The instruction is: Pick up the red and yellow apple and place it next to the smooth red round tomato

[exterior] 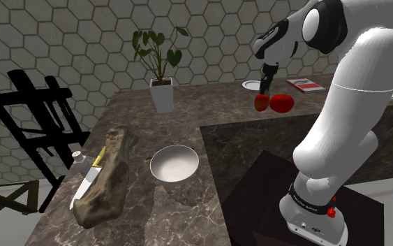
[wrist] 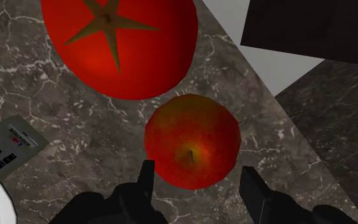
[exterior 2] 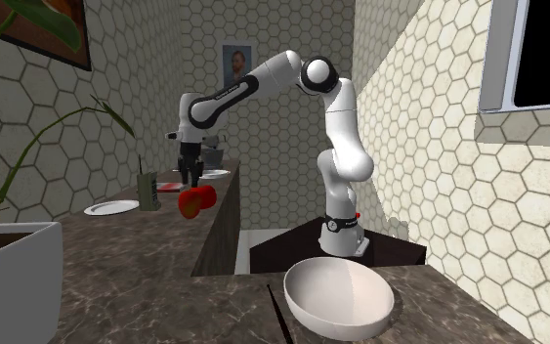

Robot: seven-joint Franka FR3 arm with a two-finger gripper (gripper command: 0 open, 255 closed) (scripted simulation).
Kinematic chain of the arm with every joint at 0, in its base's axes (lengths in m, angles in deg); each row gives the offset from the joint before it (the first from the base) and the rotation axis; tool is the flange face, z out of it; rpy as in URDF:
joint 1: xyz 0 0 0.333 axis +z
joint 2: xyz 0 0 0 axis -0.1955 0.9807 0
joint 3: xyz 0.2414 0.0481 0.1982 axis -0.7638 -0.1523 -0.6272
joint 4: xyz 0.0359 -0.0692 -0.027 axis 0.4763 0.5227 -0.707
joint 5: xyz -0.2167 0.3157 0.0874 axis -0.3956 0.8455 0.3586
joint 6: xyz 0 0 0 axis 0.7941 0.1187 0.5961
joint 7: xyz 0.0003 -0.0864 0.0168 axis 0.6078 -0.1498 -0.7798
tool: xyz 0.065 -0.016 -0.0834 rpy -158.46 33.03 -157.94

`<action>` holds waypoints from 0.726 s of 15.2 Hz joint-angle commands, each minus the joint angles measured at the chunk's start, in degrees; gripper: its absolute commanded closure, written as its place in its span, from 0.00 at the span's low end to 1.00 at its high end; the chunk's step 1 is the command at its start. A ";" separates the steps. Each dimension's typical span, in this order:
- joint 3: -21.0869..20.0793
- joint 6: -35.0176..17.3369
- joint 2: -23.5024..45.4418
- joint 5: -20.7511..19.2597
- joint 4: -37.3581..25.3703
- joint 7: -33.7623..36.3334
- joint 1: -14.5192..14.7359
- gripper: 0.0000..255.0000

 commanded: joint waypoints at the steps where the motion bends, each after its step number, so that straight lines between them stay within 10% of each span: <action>1: 0.00 0.00 0.00 0.00 0.00 0.00 0.00 0.00; 11: 0.18 6.62 -3.39 -2.05 -3.62 1.39 0.26 0.00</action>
